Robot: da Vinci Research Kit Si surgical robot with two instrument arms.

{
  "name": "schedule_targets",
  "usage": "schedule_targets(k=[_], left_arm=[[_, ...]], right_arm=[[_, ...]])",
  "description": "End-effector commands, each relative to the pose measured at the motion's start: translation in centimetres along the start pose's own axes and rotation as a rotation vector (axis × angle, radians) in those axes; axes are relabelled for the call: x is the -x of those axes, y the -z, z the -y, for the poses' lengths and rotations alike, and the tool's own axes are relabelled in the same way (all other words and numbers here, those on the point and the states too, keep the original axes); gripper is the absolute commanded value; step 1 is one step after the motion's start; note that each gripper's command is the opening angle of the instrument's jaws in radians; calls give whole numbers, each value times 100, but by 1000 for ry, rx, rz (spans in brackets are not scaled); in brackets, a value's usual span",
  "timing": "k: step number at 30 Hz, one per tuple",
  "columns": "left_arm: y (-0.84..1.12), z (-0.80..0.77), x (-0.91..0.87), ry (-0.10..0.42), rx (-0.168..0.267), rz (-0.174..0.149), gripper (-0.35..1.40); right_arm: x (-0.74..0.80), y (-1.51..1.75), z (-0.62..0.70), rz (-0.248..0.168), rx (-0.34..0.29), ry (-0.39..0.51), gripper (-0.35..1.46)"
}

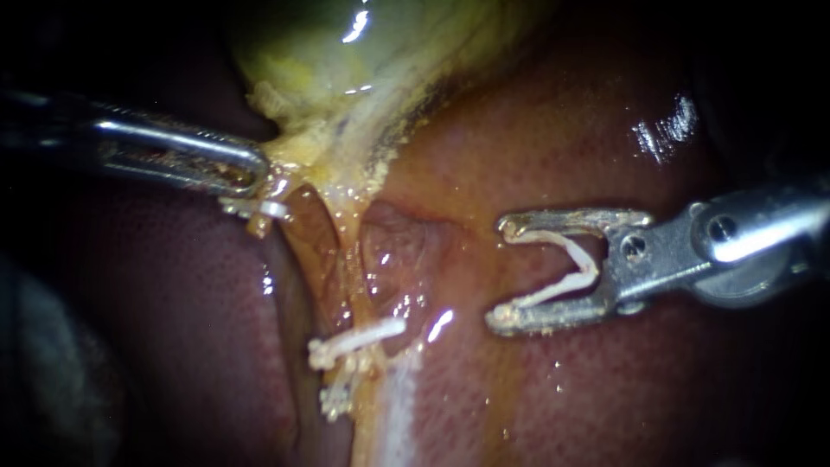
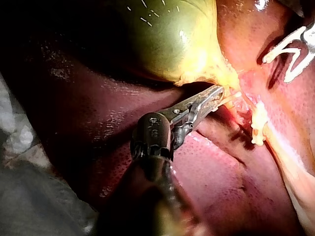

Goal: Clipping second clip right tube

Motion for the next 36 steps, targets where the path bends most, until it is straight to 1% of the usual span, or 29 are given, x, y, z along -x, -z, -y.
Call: schedule_targets(k=[1,4,5,9,12,17,21,29,32,34,36], left_arm=[[-1,1,1,1,-1,0,-35],[-2,3,1,0,0,0,-35],[-2,3,1,0,0,0,-35],[-2,3,1,0,-1,0,-35],[-2,3,1,1,-1,0,-35],[-3,3,0,1,-1,0,-35],[-3,3,0,1,-1,0,-35],[-3,3,0,1,-1,0,-35],[-4,3,0,1,-1,0,-35],[-4,3,0,1,-1,0,-35],[-4,3,-1,1,-2,0,-35]], right_arm=[[0,-2,0,-1,-6,-1,46],[-4,-9,-1,-25,-32,-6,46],[-6,-13,-1,-42,-45,-9,46],[-12,-28,-3,-94,-92,-80,45],[-17,-41,-4,-121,-114,-135,45],[-18,-65,-4,-142,-143,-185,45],[-15,-86,-4,-145,-163,-220,45],[-13,-121,-4,-184,-196,-296,46],[-12,-131,-4,-208,-214,-331,47],[-12,-139,-4,-236,-231,-368,48],[-10,-145,-4,-260,-246,-381,49]])
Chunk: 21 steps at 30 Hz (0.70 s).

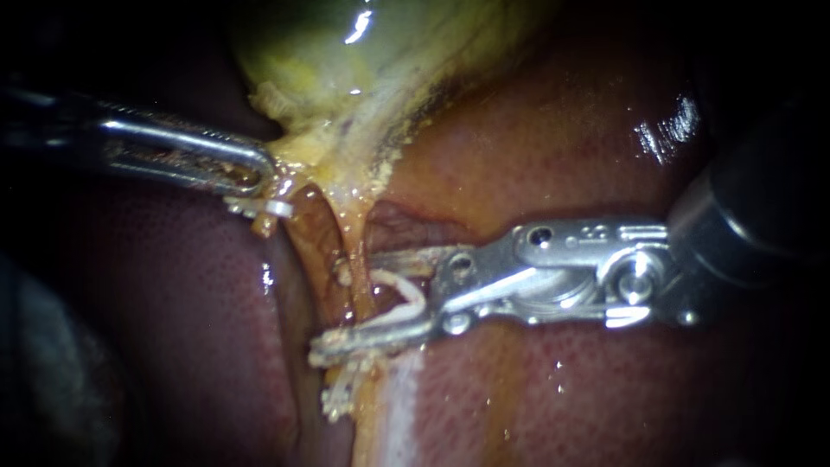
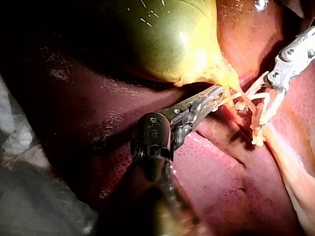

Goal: Clipping second clip right tube

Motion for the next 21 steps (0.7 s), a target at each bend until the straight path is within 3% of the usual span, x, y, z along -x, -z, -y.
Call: schedule_targets(k=[1,6,11,17,21], left_arm=[[0,0,0,0,-1,0,-35],[-1,0,0,0,-1,0,-35],[-1,0,0,0,-1,0,-35],[0,2,0,0,0,0,-35],[0,2,0,0,0,0,-35]], right_arm=[[1,-2,-1,-12,-14,-18,49],[3,-3,3,-59,-81,-71,49],[-2,-2,15,-91,-124,-87,49],[-8,3,37,-80,-206,-89,45],[-12,3,44,-72,-230,-85,42]])
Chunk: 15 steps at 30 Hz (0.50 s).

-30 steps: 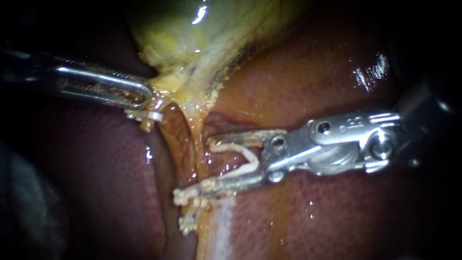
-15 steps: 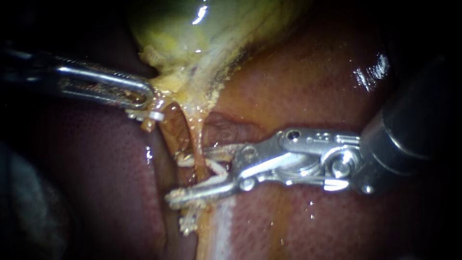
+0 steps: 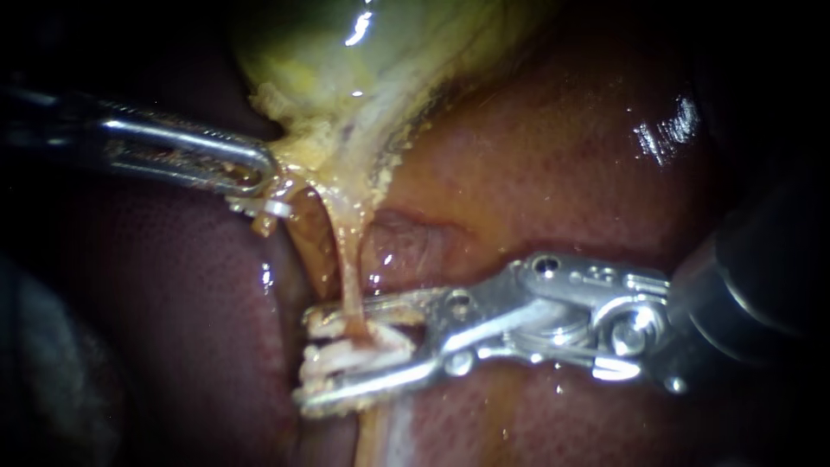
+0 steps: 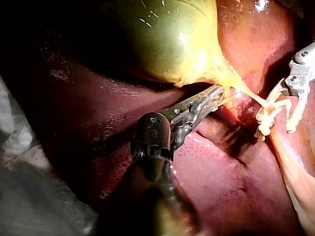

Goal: Clipping second clip right tube

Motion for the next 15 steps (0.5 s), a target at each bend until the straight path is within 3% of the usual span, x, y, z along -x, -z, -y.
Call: schedule_targets(k=[1,15], left_arm=[[0,0,0,0,1,0,-35],[-1,0,0,0,0,0,-35]], right_arm=[[-1,-1,0,-1,4,0,42],[-5,7,-6,-12,29,-9,6]])
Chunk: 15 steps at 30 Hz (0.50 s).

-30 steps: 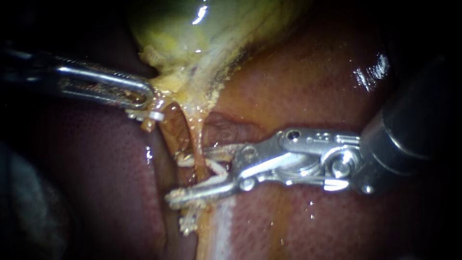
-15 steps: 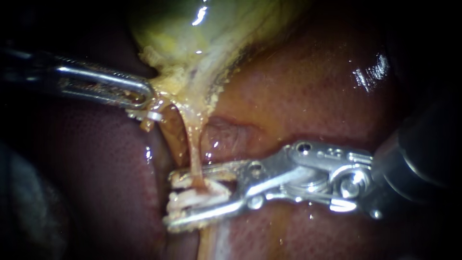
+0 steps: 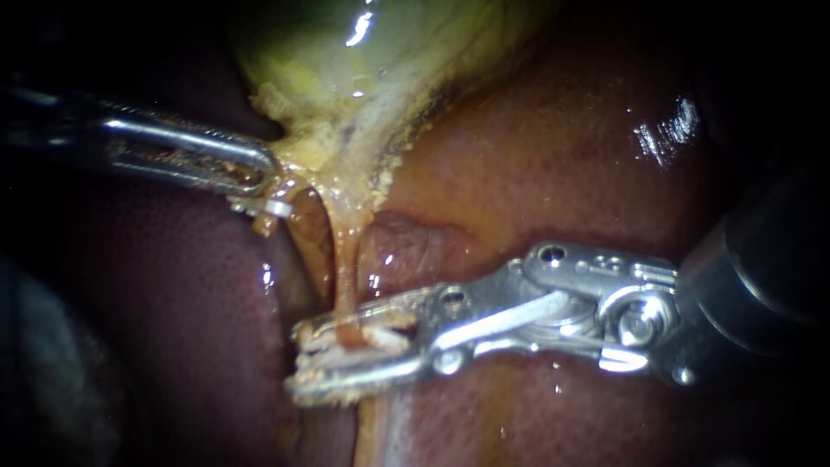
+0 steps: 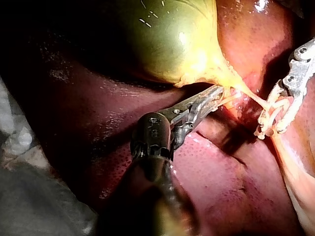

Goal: Clipping second clip right tube

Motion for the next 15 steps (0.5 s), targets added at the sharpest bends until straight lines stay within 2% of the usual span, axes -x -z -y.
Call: schedule_targets(k=[1,4,6,8,15], left_arm=[[0,0,0,0,-1,0,-35],[-1,0,0,0,-1,0,-35],[-1,0,0,0,-1,0,-35],[-1,0,0,0,-1,0,-35],[-1,0,0,0,-1,0,-35]], right_arm=[[0,0,0,0,0,0,4],[1,2,1,-1,2,-18,-10],[2,4,2,1,1,-83,-35],[3,7,4,-2,8,-135,-35],[5,9,3,-8,16,-141,-35]])
